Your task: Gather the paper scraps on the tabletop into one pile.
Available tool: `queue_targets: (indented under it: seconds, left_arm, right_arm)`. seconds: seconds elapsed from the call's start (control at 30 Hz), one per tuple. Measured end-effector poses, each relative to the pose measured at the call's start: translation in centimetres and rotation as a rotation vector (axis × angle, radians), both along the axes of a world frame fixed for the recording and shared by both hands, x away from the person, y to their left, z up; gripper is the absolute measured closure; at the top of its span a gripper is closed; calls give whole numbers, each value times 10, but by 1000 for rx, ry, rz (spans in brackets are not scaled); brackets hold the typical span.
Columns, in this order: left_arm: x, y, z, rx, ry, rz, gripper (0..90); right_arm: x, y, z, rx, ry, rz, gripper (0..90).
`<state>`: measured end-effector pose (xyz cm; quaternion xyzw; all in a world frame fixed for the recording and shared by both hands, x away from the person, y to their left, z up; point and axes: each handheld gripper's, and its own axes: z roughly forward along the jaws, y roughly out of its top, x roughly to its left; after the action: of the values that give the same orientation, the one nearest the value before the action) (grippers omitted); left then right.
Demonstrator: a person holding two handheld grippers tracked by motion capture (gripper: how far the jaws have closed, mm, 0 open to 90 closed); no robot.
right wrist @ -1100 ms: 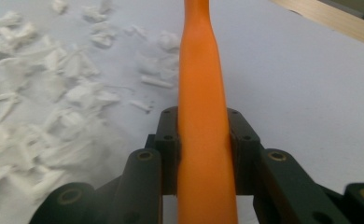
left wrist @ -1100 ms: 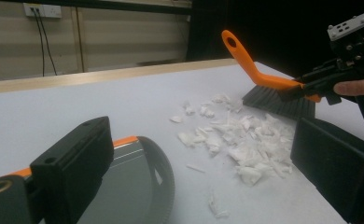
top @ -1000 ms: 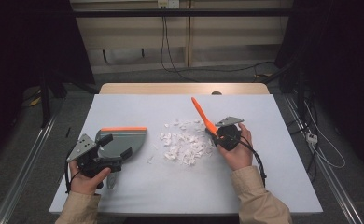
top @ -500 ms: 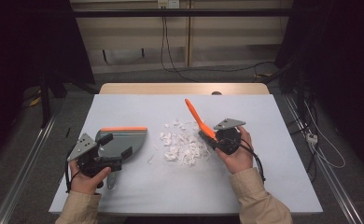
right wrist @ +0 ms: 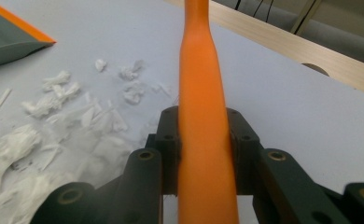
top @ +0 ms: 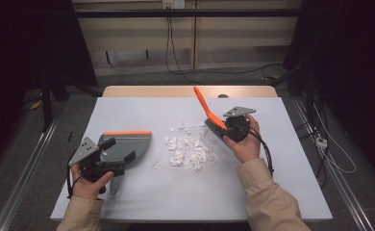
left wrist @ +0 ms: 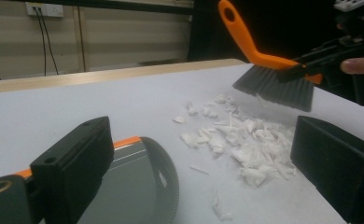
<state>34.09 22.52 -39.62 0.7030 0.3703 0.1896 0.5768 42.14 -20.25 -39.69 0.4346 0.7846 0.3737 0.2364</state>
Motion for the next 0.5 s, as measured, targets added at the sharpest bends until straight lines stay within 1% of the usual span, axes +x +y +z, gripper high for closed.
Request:
queue_targets:
  seconds: [0.07, 0.1, 0.13, 0.2, 0.23, 0.3, 0.33, 0.43, 0.47, 0.5]
  left_arm:
    - [0, 0, 0, -6, 5, 4, 57]
    - [1, 0, 0, -9, 5, 6, 57]
    - [1, 1, 0, -10, 4, 7, 57]
    - [0, 2, 0, -12, 2, 12, 57]
    - [1, 2, 0, -13, 3, 14, 56]
    - [1, 3, 0, -13, 3, 16, 57]
    - [1, 3, 0, -12, 4, 15, 57]
    - [2, 4, -1, -8, 4, 14, 56]
    - [2, 4, -1, -8, 4, 15, 56]
    - [2, 4, -1, -11, 7, 18, 57]
  right_arm:
    - [13, -3, -6, 22, 16, -7, 715]
    - [20, -4, -8, 20, 18, -17, 715]
    - [26, -5, -11, -3, 1, -20, 715]
    - [37, -5, -14, -11, -1, -35, 716]
    - [42, -4, -16, -25, -14, -33, 715]
    - [51, -2, -17, -62, -14, -27, 715]
    - [54, 0, -17, -86, -19, -22, 715]
    - [64, 5, -23, -127, -24, 13, 715]
    - [66, 6, -26, -133, -16, 24, 715]
    - [67, 8, -29, -115, 0, 43, 715]
